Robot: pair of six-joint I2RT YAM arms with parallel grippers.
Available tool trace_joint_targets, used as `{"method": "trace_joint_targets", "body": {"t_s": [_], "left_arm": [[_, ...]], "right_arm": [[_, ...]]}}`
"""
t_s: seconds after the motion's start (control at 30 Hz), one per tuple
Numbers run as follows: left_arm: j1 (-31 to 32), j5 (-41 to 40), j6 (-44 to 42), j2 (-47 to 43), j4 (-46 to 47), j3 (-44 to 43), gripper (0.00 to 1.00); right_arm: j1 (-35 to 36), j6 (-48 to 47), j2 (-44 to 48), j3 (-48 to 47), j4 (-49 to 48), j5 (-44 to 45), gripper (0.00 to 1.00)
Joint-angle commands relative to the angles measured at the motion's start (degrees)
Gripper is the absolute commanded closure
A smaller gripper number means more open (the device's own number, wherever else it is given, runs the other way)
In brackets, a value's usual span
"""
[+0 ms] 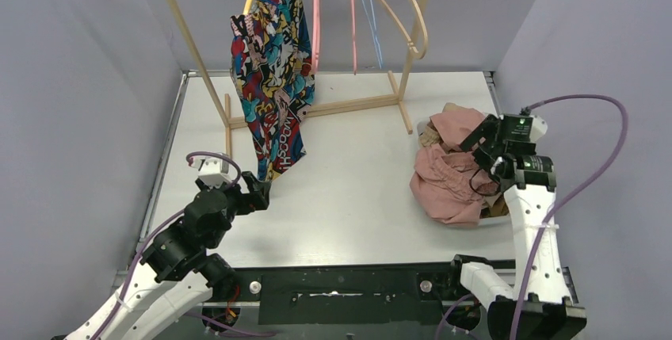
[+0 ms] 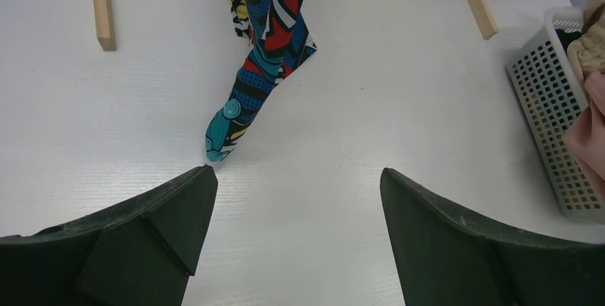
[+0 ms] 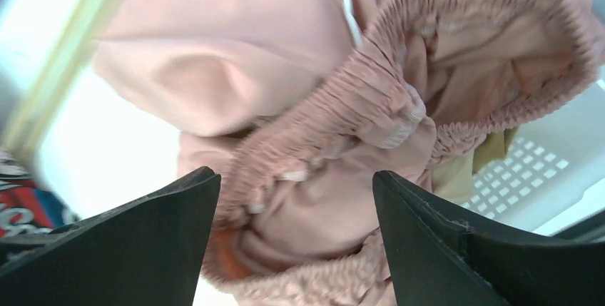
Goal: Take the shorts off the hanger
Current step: Place the shorts in the basket.
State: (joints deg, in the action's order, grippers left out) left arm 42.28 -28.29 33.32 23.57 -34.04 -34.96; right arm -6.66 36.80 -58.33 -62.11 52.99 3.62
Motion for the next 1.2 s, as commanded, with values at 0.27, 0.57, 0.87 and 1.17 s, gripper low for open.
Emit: {"method": "trace_joint_targets", "body": {"t_s": [0.27, 0.57, 0.87, 1.17], "left_arm": [[-0.3, 0.5, -0.7, 1.5, 2.8, -0.3, 0.14], [-0.3, -0.5, -0.8, 0.9, 2.8, -0.3, 0.14], [-0.5, -4.1, -0.7, -0.6, 6.5, -1.9, 0.11], [-0.6, -4.0, -0.8, 7.8, 6.1, -11.7, 0.1]], "right_arm": [[0.3, -1.2, 2.0, 7.7, -5.9, -3.7, 0.16], [0.4, -3.7, 2.2, 3.1, -1.5, 0.2, 0.19], [0.4, -8.1, 9.5, -6.6, -2.4, -6.5, 0.11], [0.4, -11.2, 10.6, -6.5, 0.5, -10.7, 0.11]]}}
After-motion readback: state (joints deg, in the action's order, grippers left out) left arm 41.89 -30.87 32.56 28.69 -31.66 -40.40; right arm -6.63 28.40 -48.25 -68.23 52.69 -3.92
